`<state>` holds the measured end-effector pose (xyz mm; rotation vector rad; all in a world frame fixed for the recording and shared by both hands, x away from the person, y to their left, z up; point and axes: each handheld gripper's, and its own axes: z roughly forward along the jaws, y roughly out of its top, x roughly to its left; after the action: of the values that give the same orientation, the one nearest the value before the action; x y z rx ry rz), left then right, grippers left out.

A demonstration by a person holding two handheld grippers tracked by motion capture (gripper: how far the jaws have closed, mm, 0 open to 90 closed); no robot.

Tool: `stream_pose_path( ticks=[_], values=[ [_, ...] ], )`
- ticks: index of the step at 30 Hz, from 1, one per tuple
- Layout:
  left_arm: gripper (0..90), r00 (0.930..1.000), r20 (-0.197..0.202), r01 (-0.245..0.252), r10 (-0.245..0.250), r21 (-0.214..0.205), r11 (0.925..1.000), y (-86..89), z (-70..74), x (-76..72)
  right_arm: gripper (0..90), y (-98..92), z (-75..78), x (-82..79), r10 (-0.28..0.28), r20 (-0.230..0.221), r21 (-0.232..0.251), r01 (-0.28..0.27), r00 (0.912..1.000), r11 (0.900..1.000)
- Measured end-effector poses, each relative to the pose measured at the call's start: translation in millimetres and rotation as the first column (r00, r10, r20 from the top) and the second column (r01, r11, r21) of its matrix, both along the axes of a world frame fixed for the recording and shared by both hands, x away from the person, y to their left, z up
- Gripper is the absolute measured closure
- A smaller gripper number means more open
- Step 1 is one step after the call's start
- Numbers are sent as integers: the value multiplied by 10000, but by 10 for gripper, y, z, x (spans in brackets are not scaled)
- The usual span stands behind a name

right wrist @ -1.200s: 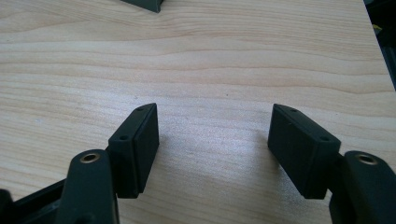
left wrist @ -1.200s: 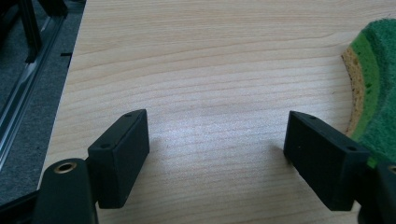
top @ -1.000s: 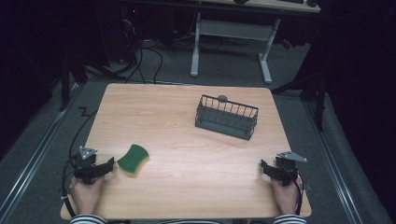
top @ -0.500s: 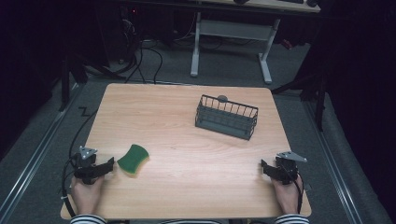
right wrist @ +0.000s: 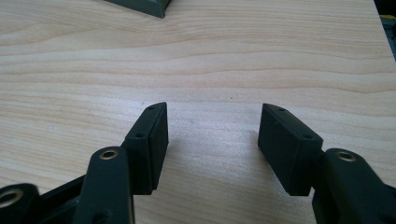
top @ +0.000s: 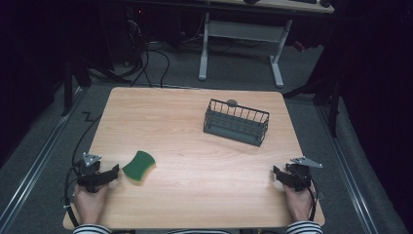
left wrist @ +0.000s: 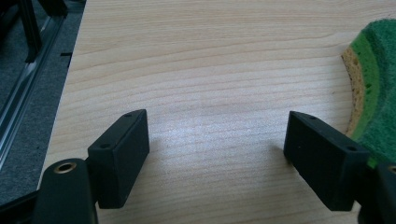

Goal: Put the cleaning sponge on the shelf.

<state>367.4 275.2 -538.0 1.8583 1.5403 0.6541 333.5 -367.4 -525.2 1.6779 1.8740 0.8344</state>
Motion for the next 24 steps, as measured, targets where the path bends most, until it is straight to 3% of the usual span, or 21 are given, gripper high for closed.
stream_pose_path(
  ticks=[16,24],
  values=[
    [228,10000,0,3,-3,-4,10000,0,0,0,468,65,275,60,629,328,514,-646,9975,9966],
    [227,10000,-3,9,-9,-1,10000,0,0,0,481,89,522,176,991,592,546,-1024,9933,9932]
  ],
)
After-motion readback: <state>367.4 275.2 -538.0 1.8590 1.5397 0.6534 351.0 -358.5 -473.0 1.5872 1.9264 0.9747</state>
